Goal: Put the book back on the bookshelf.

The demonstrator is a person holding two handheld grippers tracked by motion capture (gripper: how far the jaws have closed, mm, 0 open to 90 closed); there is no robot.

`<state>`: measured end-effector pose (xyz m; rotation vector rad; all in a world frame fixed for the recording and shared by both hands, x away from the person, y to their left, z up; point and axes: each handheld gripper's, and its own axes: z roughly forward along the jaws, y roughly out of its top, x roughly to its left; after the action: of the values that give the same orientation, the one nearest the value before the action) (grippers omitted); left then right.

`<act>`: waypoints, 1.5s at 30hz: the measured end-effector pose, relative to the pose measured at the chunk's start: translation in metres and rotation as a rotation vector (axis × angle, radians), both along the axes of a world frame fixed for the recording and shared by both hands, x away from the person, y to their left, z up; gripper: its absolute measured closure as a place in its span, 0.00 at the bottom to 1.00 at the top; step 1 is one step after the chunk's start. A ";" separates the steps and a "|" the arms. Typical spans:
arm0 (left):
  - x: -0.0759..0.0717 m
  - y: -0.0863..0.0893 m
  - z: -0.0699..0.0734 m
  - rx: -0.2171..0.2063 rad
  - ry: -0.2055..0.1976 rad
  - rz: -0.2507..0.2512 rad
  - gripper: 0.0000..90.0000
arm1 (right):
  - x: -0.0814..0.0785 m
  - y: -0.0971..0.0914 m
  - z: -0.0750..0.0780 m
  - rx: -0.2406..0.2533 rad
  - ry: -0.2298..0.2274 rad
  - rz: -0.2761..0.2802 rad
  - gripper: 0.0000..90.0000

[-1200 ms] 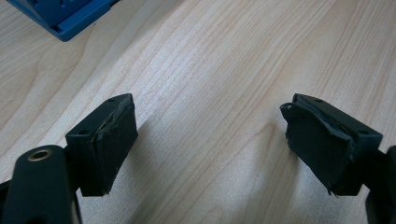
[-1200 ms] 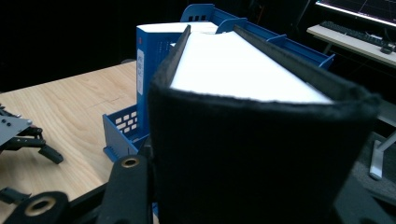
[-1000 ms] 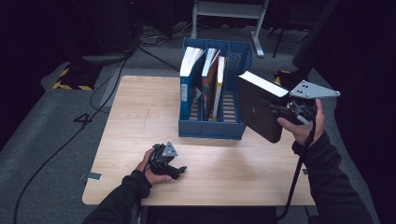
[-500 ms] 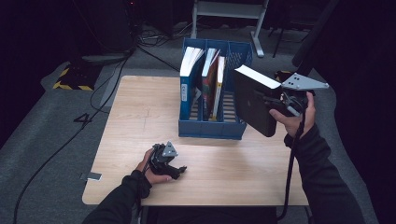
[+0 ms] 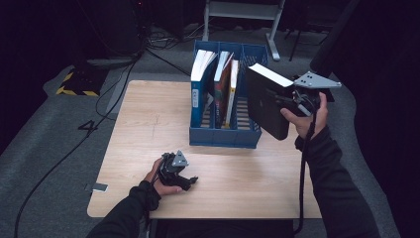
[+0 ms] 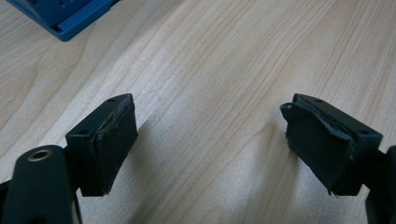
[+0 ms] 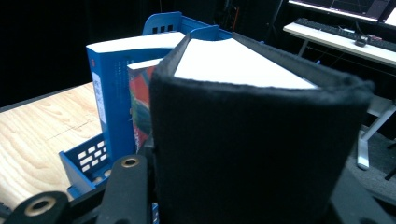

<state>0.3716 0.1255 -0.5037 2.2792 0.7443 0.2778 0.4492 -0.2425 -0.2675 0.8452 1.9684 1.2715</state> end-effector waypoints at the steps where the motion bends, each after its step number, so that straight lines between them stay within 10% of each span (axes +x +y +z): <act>1: 0.000 0.000 0.000 0.000 0.000 0.000 0.19 | 0.001 0.001 0.000 0.003 -0.001 -0.004 0.59; 45: 0.000 0.000 0.000 -0.001 0.000 0.000 0.19 | 0.064 0.021 -0.022 0.152 0.023 -0.207 0.59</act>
<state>0.3717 0.1255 -0.5037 2.2787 0.7441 0.2771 0.5132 -0.2214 -0.2900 1.1115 1.7654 1.3040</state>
